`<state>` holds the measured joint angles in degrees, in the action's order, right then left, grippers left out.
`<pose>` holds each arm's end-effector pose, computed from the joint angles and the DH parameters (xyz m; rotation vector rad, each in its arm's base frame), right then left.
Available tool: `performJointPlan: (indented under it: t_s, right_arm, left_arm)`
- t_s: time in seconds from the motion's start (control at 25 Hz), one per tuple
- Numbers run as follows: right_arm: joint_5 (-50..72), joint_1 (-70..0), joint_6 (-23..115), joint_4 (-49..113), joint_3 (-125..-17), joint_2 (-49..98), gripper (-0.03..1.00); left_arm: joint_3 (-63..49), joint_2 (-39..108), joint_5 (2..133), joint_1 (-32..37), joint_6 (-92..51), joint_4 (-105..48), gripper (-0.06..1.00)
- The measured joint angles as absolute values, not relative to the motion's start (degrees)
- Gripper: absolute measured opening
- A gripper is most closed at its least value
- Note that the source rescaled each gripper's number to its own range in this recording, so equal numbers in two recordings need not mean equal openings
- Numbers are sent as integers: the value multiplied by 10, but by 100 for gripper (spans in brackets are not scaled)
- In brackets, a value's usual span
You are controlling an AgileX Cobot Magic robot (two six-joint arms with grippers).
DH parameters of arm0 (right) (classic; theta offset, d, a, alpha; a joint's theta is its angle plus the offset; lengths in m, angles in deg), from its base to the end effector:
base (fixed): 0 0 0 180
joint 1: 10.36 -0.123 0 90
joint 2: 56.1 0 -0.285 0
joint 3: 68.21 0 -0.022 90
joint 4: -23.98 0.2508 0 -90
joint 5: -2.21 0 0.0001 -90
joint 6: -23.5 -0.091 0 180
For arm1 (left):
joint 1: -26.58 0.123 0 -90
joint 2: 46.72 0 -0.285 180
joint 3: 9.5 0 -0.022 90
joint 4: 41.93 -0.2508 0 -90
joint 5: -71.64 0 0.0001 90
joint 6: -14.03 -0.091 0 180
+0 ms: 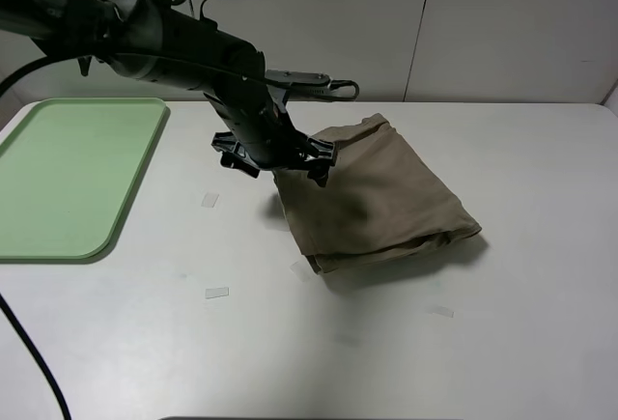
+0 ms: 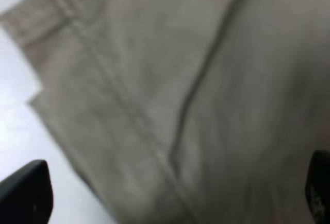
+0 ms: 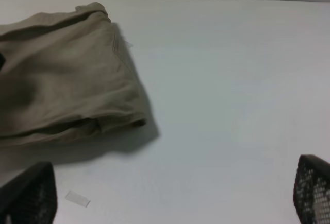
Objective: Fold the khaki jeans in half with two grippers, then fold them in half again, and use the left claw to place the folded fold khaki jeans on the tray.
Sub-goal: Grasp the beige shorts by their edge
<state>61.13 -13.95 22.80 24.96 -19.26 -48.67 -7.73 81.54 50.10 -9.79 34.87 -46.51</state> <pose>-0.0038 0.0011 0.2781 -0.0512 2.0123 0.0681 0.3554 -0.2584 0.1382 0.4381 2.5754 -0.3000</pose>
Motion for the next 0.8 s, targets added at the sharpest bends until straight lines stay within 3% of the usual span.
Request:
performJointPlan:
  t_s: [0.8]
  right_arm:
    - [611, -139, 228, 250, -193, -487, 100]
  left_arm:
    - [-26, 912, 608, -92, 369, -462, 100]
